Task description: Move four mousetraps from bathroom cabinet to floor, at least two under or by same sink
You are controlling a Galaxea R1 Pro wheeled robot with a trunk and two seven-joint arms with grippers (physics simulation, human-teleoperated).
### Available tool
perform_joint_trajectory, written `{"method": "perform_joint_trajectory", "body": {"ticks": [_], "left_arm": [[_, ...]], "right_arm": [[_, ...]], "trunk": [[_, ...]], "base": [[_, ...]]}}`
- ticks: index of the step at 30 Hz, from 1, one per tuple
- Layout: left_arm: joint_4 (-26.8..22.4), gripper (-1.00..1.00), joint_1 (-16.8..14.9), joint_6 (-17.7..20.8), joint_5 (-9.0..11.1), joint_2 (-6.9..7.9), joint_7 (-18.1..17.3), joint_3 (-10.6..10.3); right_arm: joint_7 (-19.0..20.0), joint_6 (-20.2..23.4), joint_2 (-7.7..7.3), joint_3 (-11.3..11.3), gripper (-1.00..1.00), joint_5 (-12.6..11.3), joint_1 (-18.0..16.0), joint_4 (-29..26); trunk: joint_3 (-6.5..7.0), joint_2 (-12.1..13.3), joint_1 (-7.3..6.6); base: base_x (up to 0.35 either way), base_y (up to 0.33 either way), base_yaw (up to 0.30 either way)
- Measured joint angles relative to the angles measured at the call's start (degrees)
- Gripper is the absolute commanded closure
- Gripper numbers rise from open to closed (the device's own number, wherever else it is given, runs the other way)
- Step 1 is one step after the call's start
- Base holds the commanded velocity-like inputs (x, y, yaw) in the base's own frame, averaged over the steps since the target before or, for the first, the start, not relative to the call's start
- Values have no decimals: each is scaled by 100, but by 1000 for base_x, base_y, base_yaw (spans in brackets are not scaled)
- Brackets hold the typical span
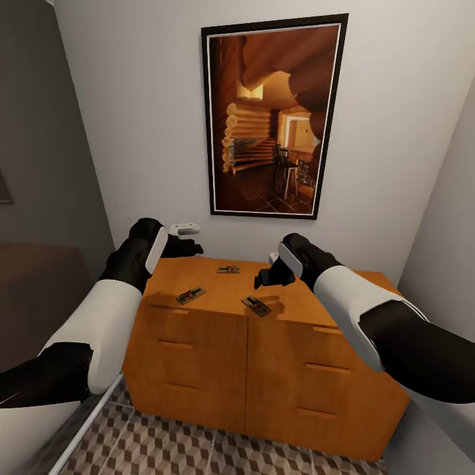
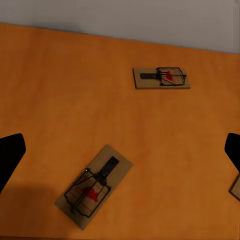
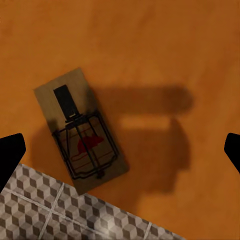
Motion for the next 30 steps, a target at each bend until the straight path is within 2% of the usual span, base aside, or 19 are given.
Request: {"method": "perform_joint_trajectory", "body": {"ticks": [8, 14, 30], "left_arm": [[0, -100, 2, 0, -3, -5, 0, -2], [0, -100, 1, 1, 0, -6, 0, -1], [9, -100, 1, 0, 0, -6, 0, 0]], "right_arm": [[0, 0, 43, -1, -100, -43, 2, 12], [5, 0, 249, 12, -100, -71, 3, 14], [39, 1, 249, 19, -100, -42, 3, 14]], "trunk": [[0, 0, 0], [0, 0, 0], [0, 0, -1]], "base": [[0, 0, 0], [0, 0, 0], [15, 0, 0]]}}
